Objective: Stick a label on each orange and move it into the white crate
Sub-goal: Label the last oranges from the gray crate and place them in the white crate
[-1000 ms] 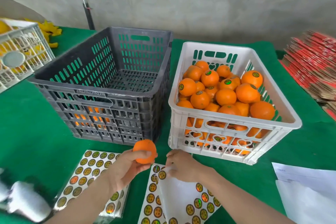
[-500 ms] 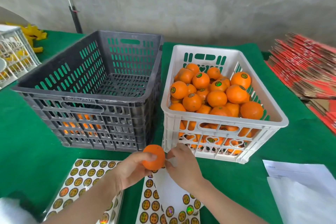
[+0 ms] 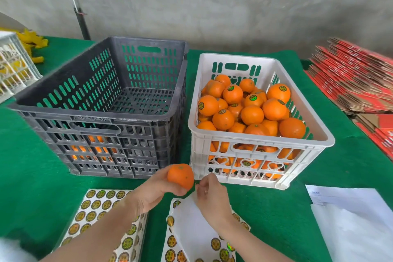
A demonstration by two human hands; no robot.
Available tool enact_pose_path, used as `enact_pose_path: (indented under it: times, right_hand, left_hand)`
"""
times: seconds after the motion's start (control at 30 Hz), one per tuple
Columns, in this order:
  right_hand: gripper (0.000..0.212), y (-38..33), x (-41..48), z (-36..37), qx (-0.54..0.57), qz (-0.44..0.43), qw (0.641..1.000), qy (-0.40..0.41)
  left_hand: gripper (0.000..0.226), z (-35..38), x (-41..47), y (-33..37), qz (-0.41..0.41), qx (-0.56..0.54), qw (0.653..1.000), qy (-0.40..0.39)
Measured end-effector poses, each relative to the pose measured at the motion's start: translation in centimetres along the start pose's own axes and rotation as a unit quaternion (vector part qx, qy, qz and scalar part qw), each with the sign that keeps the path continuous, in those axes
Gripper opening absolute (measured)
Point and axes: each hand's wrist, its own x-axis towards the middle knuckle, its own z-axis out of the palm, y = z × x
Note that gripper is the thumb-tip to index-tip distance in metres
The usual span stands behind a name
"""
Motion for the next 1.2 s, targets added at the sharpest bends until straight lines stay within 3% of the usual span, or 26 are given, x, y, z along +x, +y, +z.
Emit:
enact_pose_path:
  times: [0.13,0.23,0.33,0.5,0.83,1.0,1.1,1.2]
  right_hand:
    - [0.023,-0.1,-0.1,-0.4,0.129,0.071,0.989,-0.017]
    - [0.023,-1.3,0.4,-2.2,0.247,0.075,0.966,-0.014]
    - [0.024,-3.1,0.7,-3.9,0.308,0.045,0.948,-0.061]
    - [0.018,-5.0,1.1,-4.8,0.206,-0.017,0.972,-0.112]
    - [0.017,-5.7,0.7,-4.0,0.074,-0.105,0.99,-0.051]
    - [0.014,-6.1,0.0,-3.9,0.119,-0.115,0.986,-0.002]
    - [0.034,-6.5,-0.2,-4.6,0.183,-0.071,0.981,-0.016]
    - [0.049,-6.6,-0.2,-5.6,0.208,-0.061,0.975,-0.044]
  left_hand:
    - [0.077,-0.4,-0.2,0.5,0.023,0.013,1.0,0.004]
    - [0.089,-0.4,-0.3,0.7,0.009,-0.099,0.995,-0.008]
    - [0.104,-0.3,-0.2,0.9,-0.011,-0.218,0.976,-0.012]
    - [0.102,0.1,-0.4,1.3,-0.024,-0.247,0.968,-0.024]
    - [0.096,0.8,-1.1,2.2,-0.021,-0.237,0.971,-0.032]
    - [0.096,1.3,-1.3,2.6,-0.004,-0.252,0.967,-0.038]
    - [0.094,1.4,-1.6,3.2,0.005,-0.243,0.97,-0.029]
    - [0.082,1.6,-2.1,4.4,0.029,-0.163,0.986,-0.018]
